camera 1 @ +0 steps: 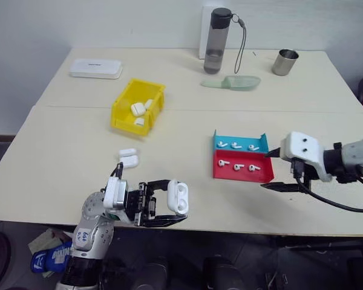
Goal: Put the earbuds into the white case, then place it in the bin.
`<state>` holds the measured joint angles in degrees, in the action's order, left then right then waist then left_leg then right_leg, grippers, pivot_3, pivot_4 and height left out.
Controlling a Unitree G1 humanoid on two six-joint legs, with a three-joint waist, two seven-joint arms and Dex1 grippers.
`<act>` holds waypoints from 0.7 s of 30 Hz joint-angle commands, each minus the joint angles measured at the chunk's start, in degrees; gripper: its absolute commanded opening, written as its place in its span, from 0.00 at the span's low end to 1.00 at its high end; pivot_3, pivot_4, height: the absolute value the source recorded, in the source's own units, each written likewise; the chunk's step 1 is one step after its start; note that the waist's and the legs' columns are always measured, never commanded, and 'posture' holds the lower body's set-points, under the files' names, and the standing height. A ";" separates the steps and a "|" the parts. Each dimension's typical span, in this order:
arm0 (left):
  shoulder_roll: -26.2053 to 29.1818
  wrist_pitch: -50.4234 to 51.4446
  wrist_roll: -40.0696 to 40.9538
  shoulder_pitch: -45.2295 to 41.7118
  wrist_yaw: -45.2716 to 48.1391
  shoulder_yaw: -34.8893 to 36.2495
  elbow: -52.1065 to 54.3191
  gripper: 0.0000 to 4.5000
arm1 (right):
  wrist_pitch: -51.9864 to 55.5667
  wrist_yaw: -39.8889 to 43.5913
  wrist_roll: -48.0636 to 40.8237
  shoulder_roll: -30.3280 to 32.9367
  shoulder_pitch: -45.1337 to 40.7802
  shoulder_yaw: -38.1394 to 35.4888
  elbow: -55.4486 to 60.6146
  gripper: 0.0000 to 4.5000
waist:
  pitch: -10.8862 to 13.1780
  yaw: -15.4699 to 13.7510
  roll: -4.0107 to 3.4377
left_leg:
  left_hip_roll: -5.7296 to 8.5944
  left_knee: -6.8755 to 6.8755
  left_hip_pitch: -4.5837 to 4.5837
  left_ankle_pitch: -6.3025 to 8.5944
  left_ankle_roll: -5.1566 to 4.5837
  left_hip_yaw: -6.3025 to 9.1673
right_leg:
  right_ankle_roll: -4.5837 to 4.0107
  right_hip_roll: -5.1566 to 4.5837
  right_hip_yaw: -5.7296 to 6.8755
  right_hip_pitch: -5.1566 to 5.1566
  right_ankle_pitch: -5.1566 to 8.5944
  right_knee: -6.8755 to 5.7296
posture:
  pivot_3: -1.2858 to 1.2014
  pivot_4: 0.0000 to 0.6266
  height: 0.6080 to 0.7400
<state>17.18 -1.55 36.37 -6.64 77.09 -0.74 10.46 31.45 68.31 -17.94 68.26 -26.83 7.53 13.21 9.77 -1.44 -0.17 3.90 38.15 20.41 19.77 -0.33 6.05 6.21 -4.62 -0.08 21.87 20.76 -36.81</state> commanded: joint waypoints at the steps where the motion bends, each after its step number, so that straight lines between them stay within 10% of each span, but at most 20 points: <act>1: 2.10 0.10 1.15 0.23 0.08 0.79 1.78 0.62 | 2.07 3.04 4.05 -1.46 -6.23 5.25 -1.57 0.96 | 0.00 0.11 0.01 | -0.02 0.00 0.00 0.01 0.02 -0.03 | 0.00 0.02 -0.02 0.05 0.00 -0.04 | 0.52 0.24 1.00; 7: 3.33 0.89 1.66 0.86 -1.35 0.33 3.62 0.62 | 0.57 3.41 10.28 -5.81 -11.27 10.17 -7.26 0.57 | 0.00 0.16 0.01 | -0.03 -0.02 0.06 0.02 0.04 -0.10 | 0.00 0.02 -0.09 0.24 0.00 -0.21 | 0.52 0.24 1.00; 21: 3.46 0.11 0.75 3.63 -4.21 -0.81 5.82 0.62 | -2.77 4.58 18.93 -11.77 -15.69 13.73 -15.68 0.57 | 0.00 0.17 0.01 | -0.02 0.31 0.70 0.01 0.06 -0.15 | 0.00 0.02 -0.13 0.92 0.00 -0.64 | 0.52 0.24 1.00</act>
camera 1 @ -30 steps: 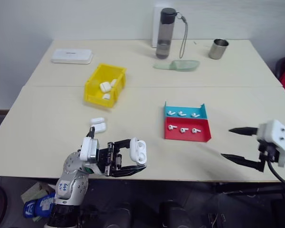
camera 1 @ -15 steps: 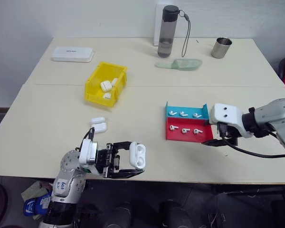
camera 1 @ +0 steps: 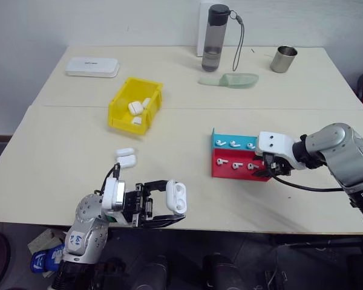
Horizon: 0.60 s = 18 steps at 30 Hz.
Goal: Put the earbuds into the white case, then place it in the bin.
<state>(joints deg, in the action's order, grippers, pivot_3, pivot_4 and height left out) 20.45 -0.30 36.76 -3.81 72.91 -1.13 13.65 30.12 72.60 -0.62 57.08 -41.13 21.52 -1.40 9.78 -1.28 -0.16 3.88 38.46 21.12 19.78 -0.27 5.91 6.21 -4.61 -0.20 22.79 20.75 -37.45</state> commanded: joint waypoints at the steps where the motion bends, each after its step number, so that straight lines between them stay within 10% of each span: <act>1: 0.23 -1.26 0.37 1.09 0.06 -0.50 2.70 0.62 | -1.86 0.36 1.98 -0.98 -1.61 -0.16 -1.80 0.57 | 0.00 0.02 0.00 | 0.00 0.00 0.00 0.00 0.00 0.00 | 0.00 0.00 0.00 0.00 0.00 0.00 | 0.52 0.24 1.00; 18: 1.11 -2.34 -0.22 2.20 -0.99 -0.68 3.39 0.62 | -4.51 2.50 6.04 -5.39 -4.61 0.32 -8.84 0.57 | 0.00 0.08 0.00 | 0.00 0.12 0.02 0.01 0.02 0.00 | 0.00 0.00 0.00 0.00 0.00 -0.04 | 0.52 0.24 1.00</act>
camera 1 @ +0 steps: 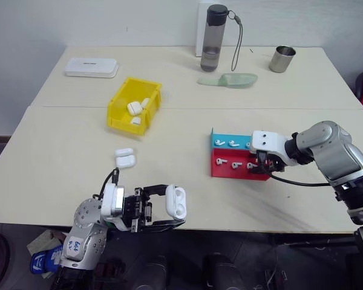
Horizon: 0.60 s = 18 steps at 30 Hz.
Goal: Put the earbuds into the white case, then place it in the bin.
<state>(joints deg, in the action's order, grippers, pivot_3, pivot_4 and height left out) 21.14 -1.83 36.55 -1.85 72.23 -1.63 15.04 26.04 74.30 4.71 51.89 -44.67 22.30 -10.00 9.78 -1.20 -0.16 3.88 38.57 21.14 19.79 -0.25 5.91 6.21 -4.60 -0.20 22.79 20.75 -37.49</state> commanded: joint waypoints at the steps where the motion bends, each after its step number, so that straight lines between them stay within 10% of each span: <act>1: 0.48 -0.83 -0.01 0.23 -0.39 -0.18 2.02 0.62 | -0.36 1.06 0.82 -0.23 -1.15 -0.37 -0.27 0.57 | 0.00 0.00 0.00 | 0.00 0.00 0.00 0.00 0.00 0.00 | 0.00 0.00 0.00 0.00 0.00 0.00 | 0.52 0.24 1.00; 7: 0.80 -0.88 0.06 0.31 -0.64 -0.08 2.11 0.62 | -0.18 1.87 1.45 -0.54 -1.26 -0.27 -0.38 0.57 | 0.00 -0.01 0.00 | 0.00 0.01 0.00 0.00 0.01 0.00 | 0.00 0.00 0.00 0.00 0.00 0.00 | 0.52 0.24 1.00; 14: 0.95 -0.75 0.03 0.43 -1.04 -0.18 2.52 0.62 | -0.25 2.47 1.51 -0.82 -0.93 -0.55 -0.39 0.11 | 0.00 0.00 0.00 | 0.00 0.01 0.00 0.01 0.01 0.00 | 0.00 0.00 0.00 0.00 0.00 0.00 | 0.52 0.24 1.00; 18: 1.18 -0.66 0.17 0.57 -1.12 -0.12 2.71 0.62 | -0.15 2.61 1.55 -0.72 -0.69 -0.54 -0.26 0.10 | 0.00 0.00 0.00 | 0.00 0.02 0.00 0.01 0.01 0.00 | 0.00 0.00 0.00 -0.01 0.00 -0.01 | 0.52 0.24 1.00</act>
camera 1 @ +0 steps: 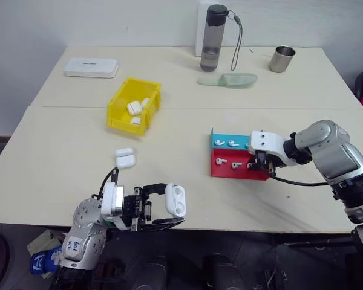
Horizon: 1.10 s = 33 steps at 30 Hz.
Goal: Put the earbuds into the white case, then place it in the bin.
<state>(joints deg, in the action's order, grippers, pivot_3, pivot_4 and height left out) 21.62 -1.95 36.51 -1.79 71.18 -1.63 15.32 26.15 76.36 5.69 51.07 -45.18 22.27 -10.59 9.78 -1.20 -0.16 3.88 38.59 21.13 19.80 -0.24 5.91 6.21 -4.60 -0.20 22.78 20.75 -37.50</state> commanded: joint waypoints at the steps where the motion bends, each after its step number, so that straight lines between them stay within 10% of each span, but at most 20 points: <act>1: 0.77 -0.56 0.23 0.55 -0.07 -0.09 2.43 0.62 | -0.27 0.60 0.53 0.13 -0.13 -0.52 0.33 0.10 | 0.00 0.00 0.00 | 0.00 0.00 0.00 0.00 0.00 0.00 | 0.00 0.00 0.00 0.00 0.00 0.00 | 0.52 0.24 1.00; 13: -1.62 3.06 5.84 -4.56 -2.77 0.85 2.15 0.62 | -10.13 10.15 -21.66 1.80 5.45 -20.39 8.79 0.10 | 0.03 -0.32 -0.01 | 0.01 0.08 0.10 0.01 0.00 0.08 | 0.00 -0.01 0.07 0.00 0.00 0.01 | 0.52 0.24 1.00; 20: -3.76 4.45 6.85 -11.66 -2.40 1.41 -2.36 0.62 | -4.28 -0.65 -48.63 -12.26 14.83 -35.83 26.11 0.10 | 0.06 0.23 0.06 | -0.04 0.28 0.05 0.10 0.00 0.09 | 0.02 0.06 0.10 -0.11 -0.01 -0.07 | 0.52 0.24 1.00; 33: -4.85 10.89 10.32 -17.15 -2.42 1.49 -2.64 0.62 | -11.37 -14.53 -50.01 -32.02 14.68 -25.04 36.78 0.10 | 0.06 0.84 0.05 | -0.01 0.36 0.02 0.11 0.03 0.17 | 0.02 0.05 0.11 -0.07 -0.01 -0.24 | 0.52 0.24 1.00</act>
<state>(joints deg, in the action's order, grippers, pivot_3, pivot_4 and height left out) 16.85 8.29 45.17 -18.03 68.86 -0.58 10.47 16.26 62.33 -44.02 19.55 -29.37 -3.33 24.87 9.83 -0.36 -0.11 3.87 38.95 21.15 19.91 -0.21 6.09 6.23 -4.55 -0.09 22.71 20.74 -37.74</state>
